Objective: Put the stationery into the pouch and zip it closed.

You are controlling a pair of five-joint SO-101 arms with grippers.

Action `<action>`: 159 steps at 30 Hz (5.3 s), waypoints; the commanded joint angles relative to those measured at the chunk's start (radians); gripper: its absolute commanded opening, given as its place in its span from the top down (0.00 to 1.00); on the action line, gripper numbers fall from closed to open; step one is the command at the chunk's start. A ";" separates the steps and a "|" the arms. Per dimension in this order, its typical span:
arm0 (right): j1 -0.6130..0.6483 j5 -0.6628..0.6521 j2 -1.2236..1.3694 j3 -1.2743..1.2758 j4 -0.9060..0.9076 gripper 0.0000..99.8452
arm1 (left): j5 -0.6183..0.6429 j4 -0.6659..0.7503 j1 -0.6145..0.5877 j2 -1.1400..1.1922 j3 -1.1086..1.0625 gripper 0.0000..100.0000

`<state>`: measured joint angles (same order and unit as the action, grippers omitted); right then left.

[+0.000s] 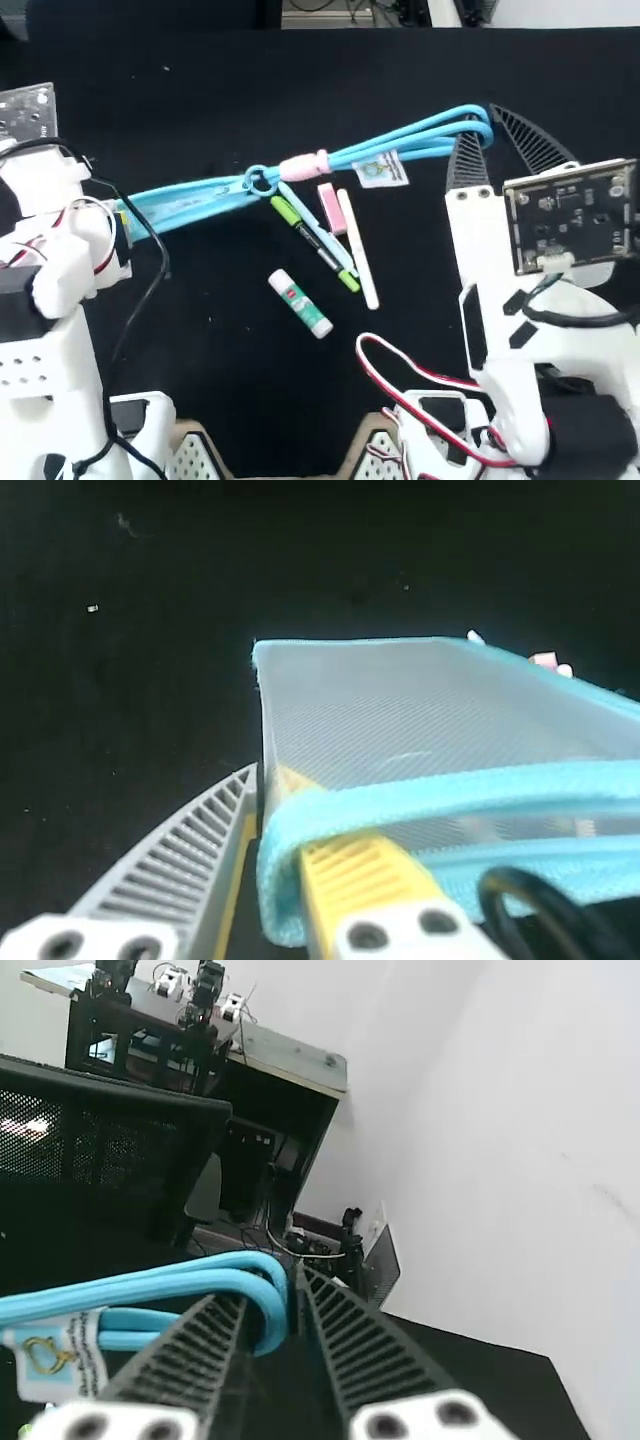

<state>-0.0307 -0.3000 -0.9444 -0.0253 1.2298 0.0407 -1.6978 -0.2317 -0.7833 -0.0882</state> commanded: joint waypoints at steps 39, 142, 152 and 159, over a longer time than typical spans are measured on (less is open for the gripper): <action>0.767 0.187 0.318 -0.240 0.523 0.71 | -0.104 0.012 -0.035 0.005 -0.067 0.97; 0.183 0.939 -0.058 0.613 0.017 0.72 | -0.069 0.018 0.056 -0.002 -0.140 0.97; 0.338 0.927 -0.062 0.521 0.071 0.72 | -0.069 0.018 0.051 0.002 -0.142 0.97; 0.655 0.646 -0.065 0.432 0.232 0.72 | -0.069 0.018 0.053 0.002 -0.142 0.97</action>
<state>0.4971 0.4488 -0.9996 0.4749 1.3894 -0.0361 -1.6794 -0.1933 -0.7925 -0.2248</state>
